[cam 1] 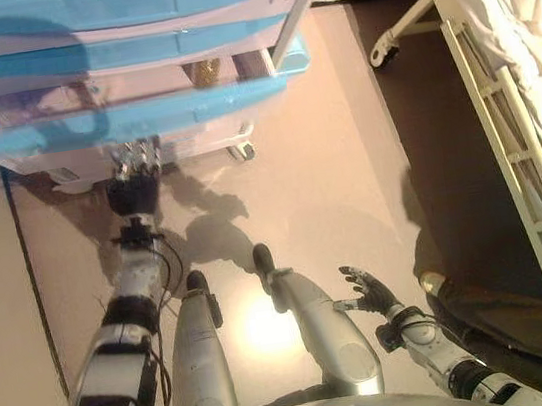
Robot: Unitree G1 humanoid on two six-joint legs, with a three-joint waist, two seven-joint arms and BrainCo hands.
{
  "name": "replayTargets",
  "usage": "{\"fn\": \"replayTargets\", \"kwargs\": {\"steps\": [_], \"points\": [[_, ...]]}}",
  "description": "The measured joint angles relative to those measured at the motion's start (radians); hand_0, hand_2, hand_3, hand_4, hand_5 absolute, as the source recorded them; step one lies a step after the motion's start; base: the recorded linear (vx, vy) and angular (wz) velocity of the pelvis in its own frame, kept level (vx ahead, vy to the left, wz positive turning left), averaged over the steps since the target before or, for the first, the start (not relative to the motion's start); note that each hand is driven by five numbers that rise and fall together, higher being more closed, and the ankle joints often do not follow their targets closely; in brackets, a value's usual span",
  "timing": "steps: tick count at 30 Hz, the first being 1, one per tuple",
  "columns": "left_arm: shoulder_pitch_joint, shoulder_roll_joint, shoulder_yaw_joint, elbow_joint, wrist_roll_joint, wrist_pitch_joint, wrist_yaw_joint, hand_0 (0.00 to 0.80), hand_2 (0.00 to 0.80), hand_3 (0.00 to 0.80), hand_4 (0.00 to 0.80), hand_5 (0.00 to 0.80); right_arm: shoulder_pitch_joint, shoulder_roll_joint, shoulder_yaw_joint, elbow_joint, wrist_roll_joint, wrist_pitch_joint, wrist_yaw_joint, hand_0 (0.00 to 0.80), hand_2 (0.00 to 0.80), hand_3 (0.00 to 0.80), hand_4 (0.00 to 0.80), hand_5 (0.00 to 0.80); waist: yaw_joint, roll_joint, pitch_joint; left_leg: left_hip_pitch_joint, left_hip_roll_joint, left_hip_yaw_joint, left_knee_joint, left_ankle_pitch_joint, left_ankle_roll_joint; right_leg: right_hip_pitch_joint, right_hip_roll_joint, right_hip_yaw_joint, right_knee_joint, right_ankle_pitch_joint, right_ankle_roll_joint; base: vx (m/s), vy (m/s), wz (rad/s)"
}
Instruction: Open the drawer and pick up the medicine
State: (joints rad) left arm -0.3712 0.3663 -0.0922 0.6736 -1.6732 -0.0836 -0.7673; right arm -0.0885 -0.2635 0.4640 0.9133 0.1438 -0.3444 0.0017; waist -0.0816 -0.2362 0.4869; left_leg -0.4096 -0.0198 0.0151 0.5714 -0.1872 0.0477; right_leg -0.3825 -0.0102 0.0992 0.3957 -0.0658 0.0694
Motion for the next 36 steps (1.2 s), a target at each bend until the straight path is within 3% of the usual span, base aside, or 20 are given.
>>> {"fn": "replayTargets", "kwargs": {"steps": [6,9,13,17,23,24,25,31,34,36], "points": [[0.258,-0.071,-0.010,-0.030,0.128,0.183,-0.137,0.800,0.800,0.800,0.800,0.800,0.002,0.004,-0.059,0.008,-0.061,0.054,-0.002,0.000,0.000,0.000,0.000,0.000,0.079,0.047,0.032,0.138,-0.034,-0.061,-0.163,0.065,-0.019,0.130,-0.032,-0.034,-0.081,-0.009,-0.011,0.024,0.058,0.39],[0.341,-0.081,-0.008,0.068,0.218,0.295,-0.238,0.800,0.800,0.800,0.800,0.800,0.005,0.005,-0.108,0.007,-0.092,0.084,0.011,0.000,0.000,0.000,0.000,0.000,0.115,0.084,0.032,0.217,-0.038,-0.088,-0.254,0.100,-0.030,0.196,-0.051,-0.076,-0.113,-0.015,-0.022,0.034,0.096,0.40],[0.379,-0.089,0.014,0.235,0.350,0.411,-0.287,0.800,0.800,0.800,0.800,0.800,0.006,-0.003,-0.181,0.031,-0.127,0.096,0.035,0.000,0.000,0.000,0.000,0.000,0.132,0.167,-0.021,0.293,-0.032,-0.101,-0.350,0.140,-0.041,0.264,-0.063,-0.123,-0.155,-0.021,-0.032,0.058,0.038,0.32],[0.401,-0.152,0.103,0.388,0.441,0.456,-0.238,0.800,0.800,0.800,0.800,0.800,0.035,-0.018,-0.195,0.156,-0.143,0.097,0.052,0.000,0.000,0.000,0.000,0.000,0.130,0.234,-0.136,0.359,-0.026,-0.126,-0.420,0.168,-0.044,0.338,-0.065,-0.170,-0.211,-0.024,-0.038,0.058,0.059,0.28],[0.390,-0.157,0.173,0.515,0.519,0.465,-0.214,0.787,0.787,0.787,0.787,0.787,0.045,-0.032,-0.238,0.247,-0.148,0.057,0.053,0.000,0.000,0.000,0.000,0.000,0.129,0.243,-0.245,0.391,-0.005,-0.130,-0.458,0.183,-0.062,0.362,-0.047,-0.192,-0.222,-0.036,-0.059,0.018,0.072,0.08],[0.389,-0.157,0.172,0.523,0.528,0.448,-0.214,0.649,0.649,0.649,0.649,0.649,0.044,-0.032,-0.250,0.259,-0.152,0.053,0.055,0.000,0.000,0.000,0.000,0.000,0.128,0.245,-0.255,0.394,-0.002,-0.129,-0.462,0.186,-0.063,0.364,-0.045,-0.195,-0.221,-0.038,-0.062,-0.004,0.068,0.05],[0.389,-0.159,0.168,0.528,0.534,0.428,-0.211,0.000,0.000,0.000,0.000,0.000,0.044,-0.033,-0.256,0.267,-0.158,0.051,0.057,0.000,0.000,0.000,0.000,0.000,0.128,0.246,-0.265,0.400,-0.001,-0.129,-0.471,0.190,-0.064,0.364,-0.045,-0.196,-0.218,-0.041,-0.067,-0.014,0.048,0.03],[0.410,-0.172,0.124,0.536,0.596,0.249,-0.144,0.000,0.000,0.000,0.000,0.000,0.056,-0.033,-0.263,0.322,-0.257,0.092,0.063,0.000,0.000,0.000,0.000,0.000,0.122,0.263,-0.330,0.413,0.002,-0.125,-0.512,0.208,-0.063,0.355,-0.044,-0.196,-0.211,-0.044,-0.071,-0.014,0.013,0.00],[0.423,-0.157,0.122,0.541,0.637,0.137,-0.042,0.000,0.000,0.000,0.000,0.000,0.060,-0.032,-0.263,0.341,-0.300,0.149,0.046,0.000,0.000,0.000,0.000,0.000,0.120,0.264,-0.349,0.416,0.003,-0.119,-0.523,0.210,-0.061,0.355,-0.044,-0.195,-0.212,-0.044,-0.070,-0.009,-0.001,-0.03],[0.423,-0.145,0.120,0.571,0.712,0.045,0.085,0.000,0.000,0.000,0.000,0.000,0.060,-0.031,-0.263,0.353,-0.351,0.189,0.034,0.000,0.000,0.000,0.000,0.000,0.117,0.254,-0.363,0.421,0.004,-0.116,-0.529,0.216,-0.060,0.356,-0.045,-0.195,-0.215,-0.042,-0.067,0.000,0.000,0.00]]}}
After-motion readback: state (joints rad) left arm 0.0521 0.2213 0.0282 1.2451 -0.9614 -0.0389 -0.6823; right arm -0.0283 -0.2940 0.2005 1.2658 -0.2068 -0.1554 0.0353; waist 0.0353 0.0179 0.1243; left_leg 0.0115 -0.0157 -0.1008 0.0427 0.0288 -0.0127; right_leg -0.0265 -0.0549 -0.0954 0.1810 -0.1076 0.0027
